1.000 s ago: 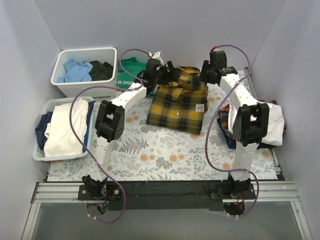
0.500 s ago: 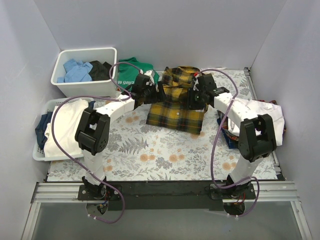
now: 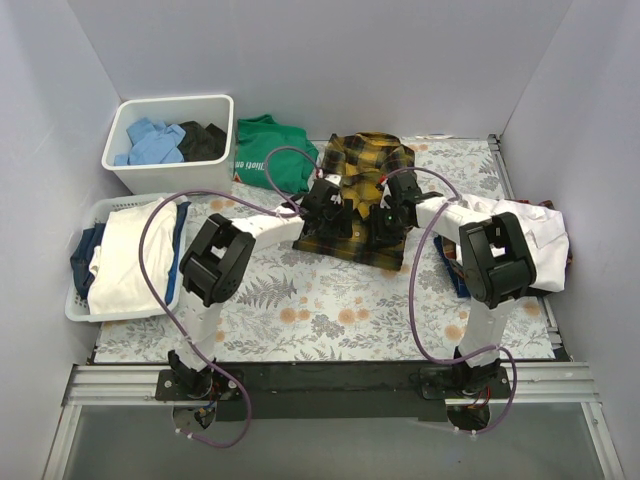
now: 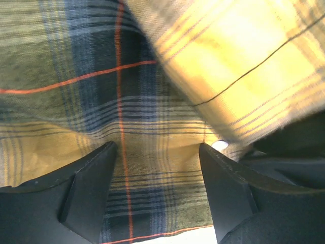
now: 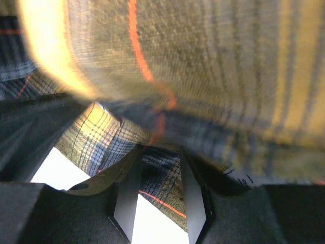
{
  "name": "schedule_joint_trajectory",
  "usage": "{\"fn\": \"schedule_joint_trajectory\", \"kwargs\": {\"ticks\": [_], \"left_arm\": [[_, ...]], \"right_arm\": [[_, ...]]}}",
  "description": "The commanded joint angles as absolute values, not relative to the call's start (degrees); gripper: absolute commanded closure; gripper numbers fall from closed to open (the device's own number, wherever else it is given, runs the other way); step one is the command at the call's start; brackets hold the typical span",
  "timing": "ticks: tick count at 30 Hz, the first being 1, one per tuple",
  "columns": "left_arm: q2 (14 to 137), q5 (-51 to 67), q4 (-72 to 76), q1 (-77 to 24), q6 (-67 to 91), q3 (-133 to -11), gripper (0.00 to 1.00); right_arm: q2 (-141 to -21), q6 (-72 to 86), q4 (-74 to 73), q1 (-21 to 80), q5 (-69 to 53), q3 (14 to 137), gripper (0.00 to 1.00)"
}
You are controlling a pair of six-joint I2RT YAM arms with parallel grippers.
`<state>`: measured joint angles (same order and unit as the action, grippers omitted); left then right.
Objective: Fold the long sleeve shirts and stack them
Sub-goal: Fold the shirt
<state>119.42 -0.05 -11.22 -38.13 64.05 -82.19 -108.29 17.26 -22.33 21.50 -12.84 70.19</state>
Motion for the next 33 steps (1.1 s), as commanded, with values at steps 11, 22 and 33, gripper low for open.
{"fn": "schedule_joint_trajectory", "kwargs": {"ticks": [11, 22, 33], "left_arm": [[100.0, -6.3, -27.8, -45.9, 67.9, -57.7, 0.32], [80.7, -7.0, -34.0, -52.7, 76.3, -51.7, 0.29], [89.4, -15.6, -34.1, -47.6, 74.4, -66.9, 0.24]], "right_arm": [[-92.7, 14.0, -33.6, 24.8, -14.0, 53.2, 0.55], [-72.3, 14.9, -45.4, 26.0, -17.8, 51.1, 0.55], [-80.8, 15.7, -39.2, 27.6, -8.8, 59.2, 0.55]]}}
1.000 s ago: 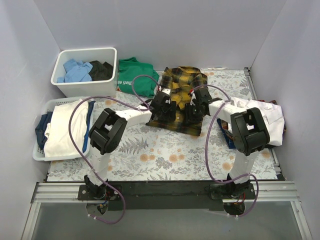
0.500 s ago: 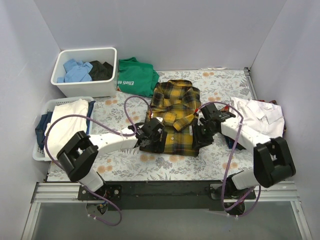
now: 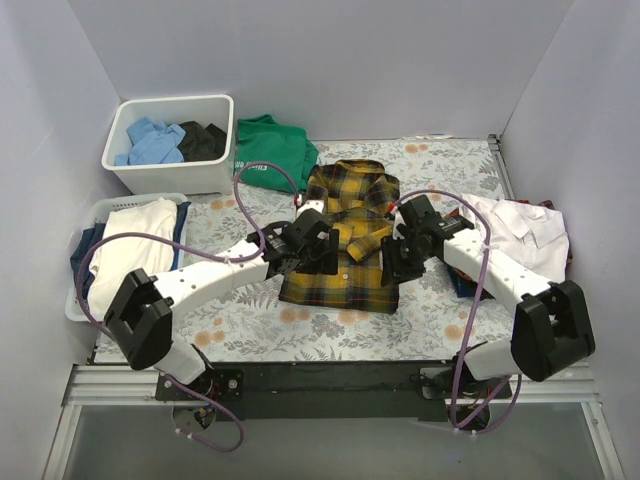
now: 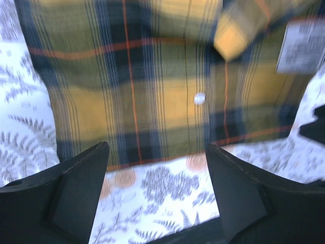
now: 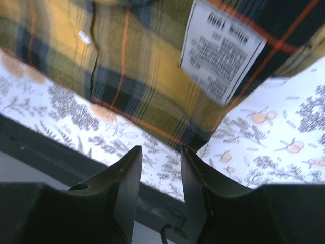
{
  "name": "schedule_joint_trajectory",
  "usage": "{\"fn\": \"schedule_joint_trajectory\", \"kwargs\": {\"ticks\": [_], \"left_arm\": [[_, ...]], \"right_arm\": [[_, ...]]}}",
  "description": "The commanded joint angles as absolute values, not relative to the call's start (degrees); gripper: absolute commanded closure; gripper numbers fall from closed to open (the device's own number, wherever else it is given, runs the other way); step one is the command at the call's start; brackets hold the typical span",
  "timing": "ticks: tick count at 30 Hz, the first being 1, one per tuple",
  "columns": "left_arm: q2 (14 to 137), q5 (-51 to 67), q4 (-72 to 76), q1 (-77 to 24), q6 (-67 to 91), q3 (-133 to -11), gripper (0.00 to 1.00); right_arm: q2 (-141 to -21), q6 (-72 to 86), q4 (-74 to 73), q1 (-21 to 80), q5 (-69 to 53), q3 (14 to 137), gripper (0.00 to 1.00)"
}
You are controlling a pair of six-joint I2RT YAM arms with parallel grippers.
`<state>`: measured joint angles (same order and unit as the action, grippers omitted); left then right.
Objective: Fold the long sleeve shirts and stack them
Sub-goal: Fold the shirt
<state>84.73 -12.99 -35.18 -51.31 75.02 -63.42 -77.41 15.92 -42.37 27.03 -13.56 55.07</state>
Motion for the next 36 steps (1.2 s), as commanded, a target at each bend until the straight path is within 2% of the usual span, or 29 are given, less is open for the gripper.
{"fn": "schedule_joint_trajectory", "kwargs": {"ticks": [1, 9, 21, 30, 36], "left_arm": [[90.1, -14.8, -33.1, -45.7, 73.9, -67.7, 0.24], [97.8, -7.0, -29.7, -39.5, 70.5, -71.7, 0.25], [106.8, -4.7, -30.6, -32.0, 67.5, -79.9, 0.25], [106.1, -4.9, -32.3, -30.3, 66.8, -81.7, 0.23], [101.5, -5.7, -33.0, -27.8, 67.9, -78.4, 0.2]], "right_arm": [[-82.5, 15.6, -38.5, 27.7, -7.8, 60.0, 0.55], [-92.4, 14.9, -35.1, 29.0, -4.6, 68.5, 0.55], [-108.4, 13.7, -35.0, 28.7, 3.9, 85.6, 0.56], [-120.0, 15.1, -35.4, 24.3, 4.7, 103.2, 0.57], [-121.3, 17.7, -34.7, 20.9, 4.7, 106.2, 0.57]]}}
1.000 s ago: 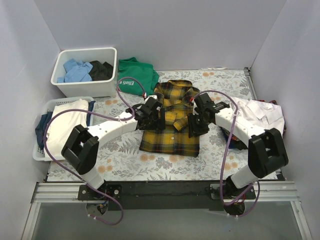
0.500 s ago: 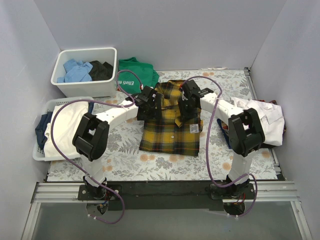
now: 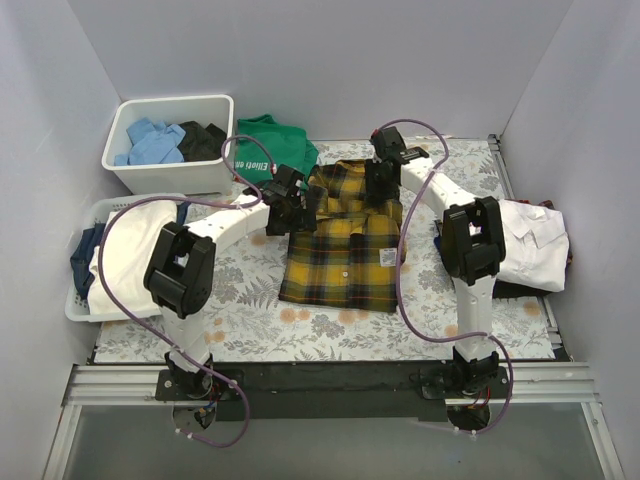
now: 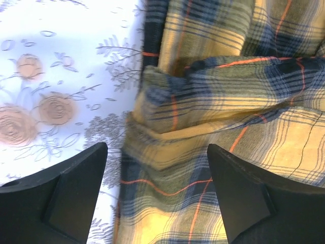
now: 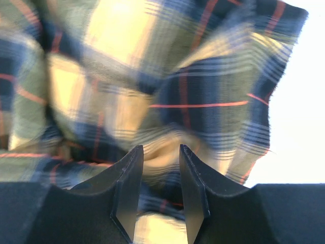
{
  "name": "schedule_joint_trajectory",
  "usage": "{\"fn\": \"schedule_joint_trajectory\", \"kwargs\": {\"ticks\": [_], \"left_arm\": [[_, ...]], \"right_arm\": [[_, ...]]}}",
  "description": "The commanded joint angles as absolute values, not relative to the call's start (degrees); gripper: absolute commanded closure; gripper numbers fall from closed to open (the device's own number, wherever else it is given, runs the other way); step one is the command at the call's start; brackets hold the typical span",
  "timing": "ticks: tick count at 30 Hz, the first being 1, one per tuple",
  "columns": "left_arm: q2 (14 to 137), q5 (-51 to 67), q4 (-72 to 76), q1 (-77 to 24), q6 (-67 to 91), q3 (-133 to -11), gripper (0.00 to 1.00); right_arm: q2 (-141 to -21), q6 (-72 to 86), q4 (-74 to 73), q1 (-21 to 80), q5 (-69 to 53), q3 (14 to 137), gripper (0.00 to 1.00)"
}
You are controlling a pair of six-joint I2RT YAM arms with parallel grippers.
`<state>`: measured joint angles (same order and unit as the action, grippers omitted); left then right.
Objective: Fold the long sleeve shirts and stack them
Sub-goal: Fold the shirt
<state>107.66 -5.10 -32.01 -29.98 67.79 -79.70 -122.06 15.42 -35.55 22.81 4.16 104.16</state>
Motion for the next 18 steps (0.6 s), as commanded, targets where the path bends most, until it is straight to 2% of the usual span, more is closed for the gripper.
{"fn": "schedule_joint_trajectory", "kwargs": {"ticks": [1, 6, 9, 13, 18], "left_arm": [[100.7, -5.6, -33.1, -27.1, 68.0, -77.8, 0.2], [94.8, -4.1, -33.1, -25.1, 66.9, -72.7, 0.18], [91.7, 3.8, -30.8, -24.1, 63.6, -67.5, 0.09], [86.7, 10.7, -28.1, -23.2, 63.7, -61.0, 0.05], [84.4, 19.6, -22.8, -19.6, 66.5, -52.0, 0.02]], "right_arm": [[-120.6, 18.8, -34.0, 19.9, 4.8, 105.7, 0.57], [-112.6, 18.6, -33.6, 15.7, 4.0, 102.1, 0.56], [-105.6, 15.7, -33.8, 14.2, 0.9, 92.5, 0.49], [-96.7, 15.0, -33.9, 14.2, -7.0, 78.4, 0.3], [-86.5, 17.7, -31.4, 14.2, -18.3, 60.2, 0.25]]}}
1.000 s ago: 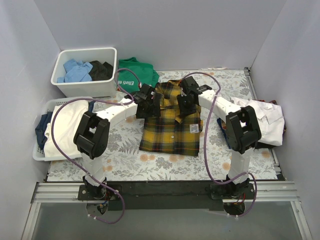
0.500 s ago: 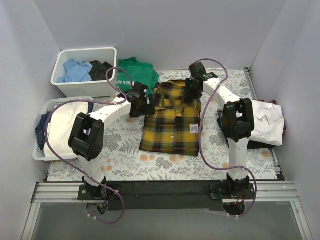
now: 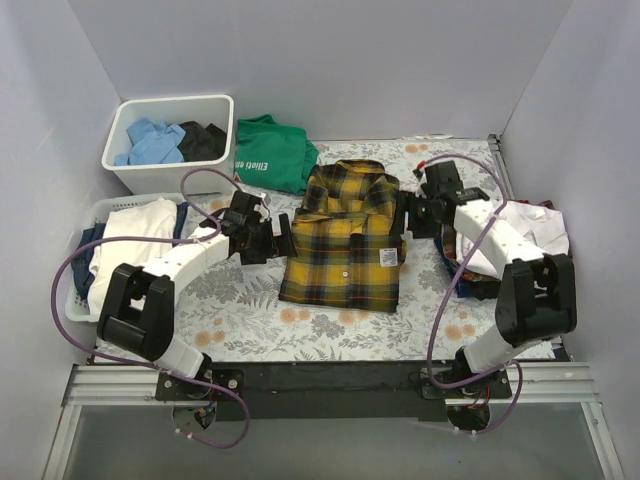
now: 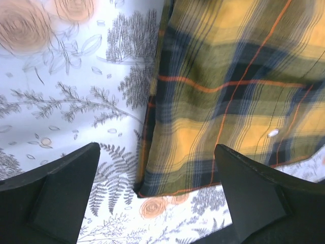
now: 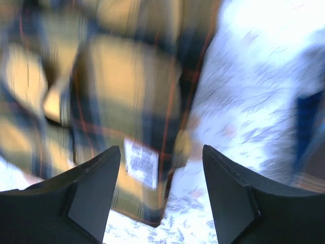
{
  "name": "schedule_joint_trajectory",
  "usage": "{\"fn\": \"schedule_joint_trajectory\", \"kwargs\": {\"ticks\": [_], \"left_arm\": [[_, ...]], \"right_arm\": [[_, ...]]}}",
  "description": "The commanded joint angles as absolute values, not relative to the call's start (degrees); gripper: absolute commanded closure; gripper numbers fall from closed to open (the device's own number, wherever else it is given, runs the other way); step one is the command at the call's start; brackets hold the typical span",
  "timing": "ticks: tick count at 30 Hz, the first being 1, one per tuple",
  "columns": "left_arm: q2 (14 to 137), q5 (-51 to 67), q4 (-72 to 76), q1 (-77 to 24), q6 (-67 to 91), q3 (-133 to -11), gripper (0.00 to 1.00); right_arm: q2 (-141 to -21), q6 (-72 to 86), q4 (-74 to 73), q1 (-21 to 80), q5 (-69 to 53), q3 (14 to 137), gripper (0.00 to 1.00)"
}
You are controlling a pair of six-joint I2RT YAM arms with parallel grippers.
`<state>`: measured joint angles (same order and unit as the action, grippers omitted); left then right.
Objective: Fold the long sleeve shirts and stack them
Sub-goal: Fold the shirt
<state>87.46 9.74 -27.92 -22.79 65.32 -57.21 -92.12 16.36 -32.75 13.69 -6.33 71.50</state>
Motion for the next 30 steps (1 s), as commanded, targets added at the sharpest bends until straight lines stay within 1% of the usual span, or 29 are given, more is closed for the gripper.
{"fn": "schedule_joint_trajectory", "kwargs": {"ticks": [1, 4, 8, 14, 15, 18, 21, 25, 30], "left_arm": [[84.1, 21.3, -21.9, -19.3, 67.2, -50.9, 0.02], [83.7, 25.7, -18.2, -17.6, 67.9, -47.2, 0.02], [84.4, 31.9, -15.4, -16.6, 68.5, -44.5, 0.02], [85.6, 34.5, -14.1, -16.4, 70.0, -40.4, 0.04], [85.7, 33.9, -14.8, -16.4, 70.2, -40.3, 0.07], [87.0, 30.9, -17.2, -16.4, 69.5, -40.2, 0.12], [88.2, 32.2, -17.1, -16.4, 69.9, -39.5, 0.16], [88.3, 33.1, -16.9, -16.4, 70.0, -37.9, 0.3], [88.6, 34.1, -16.6, -16.8, 70.3, -36.2, 0.34]], "right_arm": [[-85.4, 17.6, -30.0, 14.3, -22.0, 58.2, 0.25], [-81.7, 17.0, -28.0, 14.3, -26.4, 51.9, 0.23], [-79.9, 16.9, -27.2, 14.3, -29.7, 46.9, 0.23], [-79.1, 18.5, -24.0, 14.7, -32.3, 40.0, 0.22], [-79.4, 18.6, -23.3, 15.2, -32.4, 39.4, 0.22], [-80.2, 19.3, -21.9, 16.4, -31.6, 36.9, 0.23], [-80.8, 20.6, -20.4, 16.5, -31.5, 34.6, 0.24], [-81.2, 20.9, -19.4, 16.7, -30.8, 34.4, 0.27], [-82.9, 21.5, -18.1, 16.6, -30.1, 34.9, 0.31]]}}
